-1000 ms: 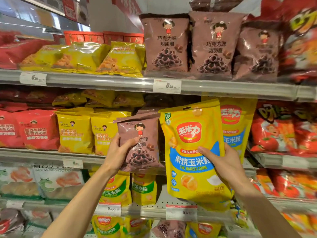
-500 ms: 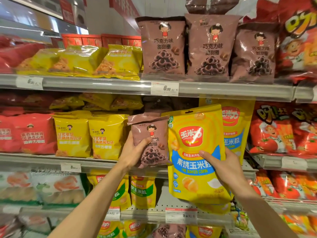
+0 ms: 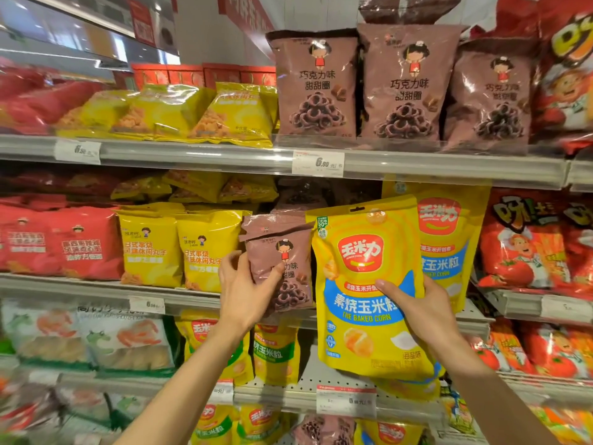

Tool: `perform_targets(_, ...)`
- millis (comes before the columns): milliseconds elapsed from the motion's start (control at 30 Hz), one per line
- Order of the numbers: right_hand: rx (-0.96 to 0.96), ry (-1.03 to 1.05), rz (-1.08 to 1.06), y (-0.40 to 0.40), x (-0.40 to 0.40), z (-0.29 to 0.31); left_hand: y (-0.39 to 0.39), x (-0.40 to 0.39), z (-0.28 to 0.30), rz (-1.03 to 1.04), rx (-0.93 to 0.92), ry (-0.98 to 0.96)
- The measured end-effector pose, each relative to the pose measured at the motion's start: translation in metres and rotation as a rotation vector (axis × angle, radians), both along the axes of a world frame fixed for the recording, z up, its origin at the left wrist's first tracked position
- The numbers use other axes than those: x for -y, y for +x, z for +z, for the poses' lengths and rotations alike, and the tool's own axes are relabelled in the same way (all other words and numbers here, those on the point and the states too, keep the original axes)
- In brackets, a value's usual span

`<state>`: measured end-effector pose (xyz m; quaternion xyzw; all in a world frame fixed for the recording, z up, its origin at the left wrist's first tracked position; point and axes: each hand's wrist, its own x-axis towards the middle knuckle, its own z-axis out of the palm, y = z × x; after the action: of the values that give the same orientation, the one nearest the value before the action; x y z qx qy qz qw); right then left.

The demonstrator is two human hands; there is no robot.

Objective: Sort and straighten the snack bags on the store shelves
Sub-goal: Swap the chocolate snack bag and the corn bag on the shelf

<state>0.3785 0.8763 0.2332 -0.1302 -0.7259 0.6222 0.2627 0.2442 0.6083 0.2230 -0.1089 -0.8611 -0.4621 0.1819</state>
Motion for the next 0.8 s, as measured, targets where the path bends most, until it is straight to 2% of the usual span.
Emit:
perform_targets(67,-0.007,0.001,0.002,0.002,0.0,0.001,0.003,0.002,-0.006,0.03,-0.016,0.005)
perform_targets(200,-0.026,0.02,-0.005,0.008,0.002,0.002,0.007,0.003,-0.004,-0.072,0.052,0.258)
perform_targets(300,-0.032,0.019,0.002,0.017,-0.002,0.002,0.013,-0.005,-0.002,-0.081,0.045,0.275)
perform_targets(567,-0.04,-0.01,-0.028,0.045,-0.028,0.009,0.018,-0.055,0.011,0.025,-0.079,0.102)
perform_targets(800,-0.03,-0.018,-0.078,0.056,-0.041,0.002,0.018,-0.097,0.011,0.088,-0.226,-0.199)
